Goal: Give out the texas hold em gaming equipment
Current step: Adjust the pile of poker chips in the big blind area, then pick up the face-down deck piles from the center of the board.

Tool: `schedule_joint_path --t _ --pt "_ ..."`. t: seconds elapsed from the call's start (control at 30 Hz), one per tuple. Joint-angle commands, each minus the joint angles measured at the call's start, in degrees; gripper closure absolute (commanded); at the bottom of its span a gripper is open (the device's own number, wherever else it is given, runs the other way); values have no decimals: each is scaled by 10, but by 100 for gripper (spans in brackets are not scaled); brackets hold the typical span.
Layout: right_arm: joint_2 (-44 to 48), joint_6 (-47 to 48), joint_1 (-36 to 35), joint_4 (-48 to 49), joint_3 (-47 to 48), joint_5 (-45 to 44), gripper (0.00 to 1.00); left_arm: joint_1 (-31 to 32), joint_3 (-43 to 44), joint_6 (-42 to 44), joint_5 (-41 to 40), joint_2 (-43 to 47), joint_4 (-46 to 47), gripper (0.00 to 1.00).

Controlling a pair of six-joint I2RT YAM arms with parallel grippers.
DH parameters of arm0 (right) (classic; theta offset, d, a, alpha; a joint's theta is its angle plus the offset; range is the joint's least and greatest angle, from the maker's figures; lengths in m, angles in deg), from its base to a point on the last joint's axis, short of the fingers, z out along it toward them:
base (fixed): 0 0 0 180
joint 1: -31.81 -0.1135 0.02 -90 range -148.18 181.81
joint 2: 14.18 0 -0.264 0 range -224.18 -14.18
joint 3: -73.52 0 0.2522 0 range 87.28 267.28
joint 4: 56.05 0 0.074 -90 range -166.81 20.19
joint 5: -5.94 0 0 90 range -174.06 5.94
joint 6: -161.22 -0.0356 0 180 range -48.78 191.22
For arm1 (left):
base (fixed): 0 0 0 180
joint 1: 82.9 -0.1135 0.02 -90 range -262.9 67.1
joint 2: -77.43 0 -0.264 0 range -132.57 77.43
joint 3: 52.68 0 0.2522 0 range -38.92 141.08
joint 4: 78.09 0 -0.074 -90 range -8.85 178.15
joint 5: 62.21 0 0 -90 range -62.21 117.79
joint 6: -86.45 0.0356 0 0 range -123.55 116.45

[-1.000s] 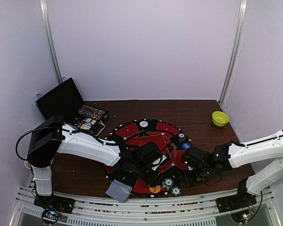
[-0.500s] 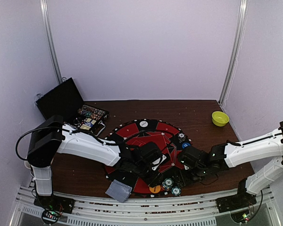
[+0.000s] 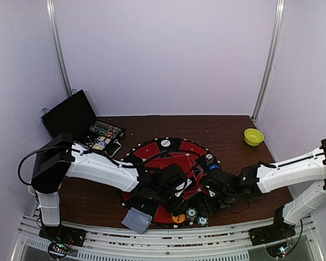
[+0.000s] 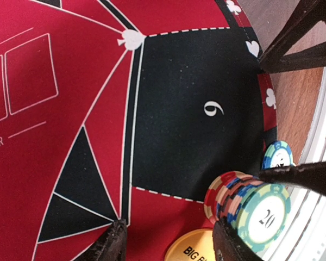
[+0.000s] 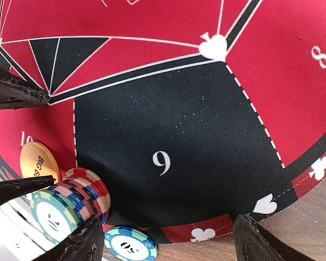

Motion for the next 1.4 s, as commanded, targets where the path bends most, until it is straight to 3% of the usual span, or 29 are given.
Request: schedule_joint_path --t 0.0,0.23,0.4,0.67,0.83,0.97,1.1,1.17,1.37 --pt "4 6 2 -44 18 -23 15 -2 -6 4 -5 5 18 44" --pt "53 10 28 -94 22 -59 15 -6 -2 11 -35 27 0 44" --pt "73 63 68 -123 62 -72 14 -39 -2 25 -45 74 -15 43" --pt "93 144 137 -160 142 -88 12 -120 -54 26 -73 197 -74 42" --pt "98 195 145 -128 170 -33 12 -148 -75 38 -93 286 -144 39" --pt "95 222 145 -103 172 1 12 -138 -86 99 -54 351 -186 31" --pt "90 239 145 -85 163 29 12 -68 -132 290 -14 422 -164 27" --pt "92 240 145 -63 148 51 11 -47 -170 397 17 449 -145 19" --pt "102 224 144 16 93 100 12 -42 -157 498 70 456 -194 17"
